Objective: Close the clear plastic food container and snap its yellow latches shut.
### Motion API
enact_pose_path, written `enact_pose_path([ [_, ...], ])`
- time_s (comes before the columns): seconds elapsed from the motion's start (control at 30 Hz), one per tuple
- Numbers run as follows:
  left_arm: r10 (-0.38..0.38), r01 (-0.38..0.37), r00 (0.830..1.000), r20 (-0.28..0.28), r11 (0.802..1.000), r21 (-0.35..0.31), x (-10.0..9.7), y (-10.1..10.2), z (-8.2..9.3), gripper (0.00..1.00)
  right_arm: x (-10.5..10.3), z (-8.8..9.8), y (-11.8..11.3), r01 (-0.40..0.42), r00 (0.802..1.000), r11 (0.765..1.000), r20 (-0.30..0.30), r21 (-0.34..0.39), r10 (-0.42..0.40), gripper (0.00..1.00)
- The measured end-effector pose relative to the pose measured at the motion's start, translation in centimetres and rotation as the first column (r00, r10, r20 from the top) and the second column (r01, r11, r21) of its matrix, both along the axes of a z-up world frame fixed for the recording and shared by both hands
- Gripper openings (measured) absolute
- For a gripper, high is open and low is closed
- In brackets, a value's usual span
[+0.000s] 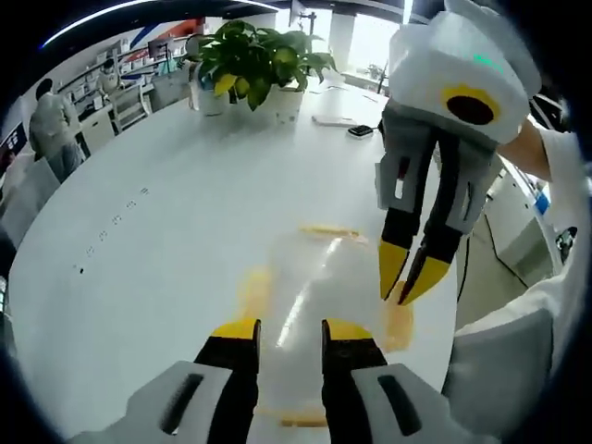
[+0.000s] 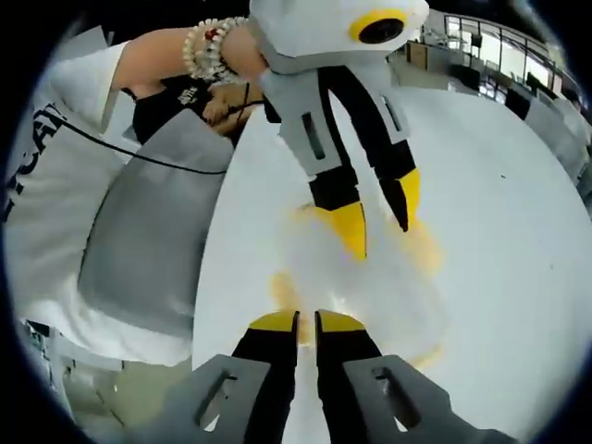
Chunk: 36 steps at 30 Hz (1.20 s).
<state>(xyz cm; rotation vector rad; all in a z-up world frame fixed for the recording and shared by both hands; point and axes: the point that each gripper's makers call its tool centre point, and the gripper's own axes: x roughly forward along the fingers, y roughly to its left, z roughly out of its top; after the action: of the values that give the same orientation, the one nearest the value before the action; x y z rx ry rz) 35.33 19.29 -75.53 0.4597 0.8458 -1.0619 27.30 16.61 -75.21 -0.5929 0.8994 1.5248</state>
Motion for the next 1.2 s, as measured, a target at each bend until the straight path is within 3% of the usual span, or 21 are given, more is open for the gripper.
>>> enact_pose_path([
  [0.2,0.004,-0.004,1.0,-0.017,1.0,-0.005,0.2,-0.4,-0.4,0.22,-1.5,0.0,0.3,-0.124,0.991,0.992,0.06,0.013,0.123,0.13],
  [0.37,0.009,-0.009,0.999,-0.042,1.0,0.013,0.5,-0.2,-1.0,0.24,-1.3,0.1,0.3,-0.13,0.988,0.991,0.086,0.012,0.128,0.14],
  [0.53,0.025,-0.025,0.998,-0.059,1.0,0.005,0.7,-0.2,-1.1,0.27,-0.5,0.2,0.7,-0.126,0.979,0.992,0.167,0.027,0.12,0.18],
  [0.63,0.035,-0.035,0.997,-0.068,0.999,0.003,1.1,-0.2,-1.3,0.28,0.1,-0.5,0.7,-0.166,0.949,0.986,0.269,-0.013,0.163,0.28],
  [0.77,0.056,-0.057,0.993,-0.106,0.998,-0.013,1.1,-0.3,-1.4,0.29,0.0,-1.2,1.0,-0.21,0.912,0.976,0.351,-0.051,0.214,0.36],
  [0.87,0.076,-0.081,0.989,-0.125,0.996,-0.031,1.5,-0.6,-1.5,0.29,1.0,-1.9,1.2,-0.235,0.848,0.965,0.461,-0.114,0.261,0.4],
  [0.93,0.086,-0.093,0.986,-0.145,0.995,-0.042,1.6,-0.8,-1.5,0.29,1.1,-2.3,1.3,-0.252,0.824,0.958,0.489,-0.138,0.287,0.42],
  [1.03,0.1,-0.11,0.982,-0.161,0.993,-0.051,1.8,-0.9,-1.6,0.29,1.3,-2.7,1.2,-0.258,0.812,0.955,0.503,-0.145,0.296,0.38],
  [1.2,0.103,-0.118,0.975,-0.195,0.991,-0.065,1.6,-1.1,-1.6,0.27,1.5,-2.7,1.2,-0.249,0.818,0.96,0.504,-0.125,0.277,0.38],
])
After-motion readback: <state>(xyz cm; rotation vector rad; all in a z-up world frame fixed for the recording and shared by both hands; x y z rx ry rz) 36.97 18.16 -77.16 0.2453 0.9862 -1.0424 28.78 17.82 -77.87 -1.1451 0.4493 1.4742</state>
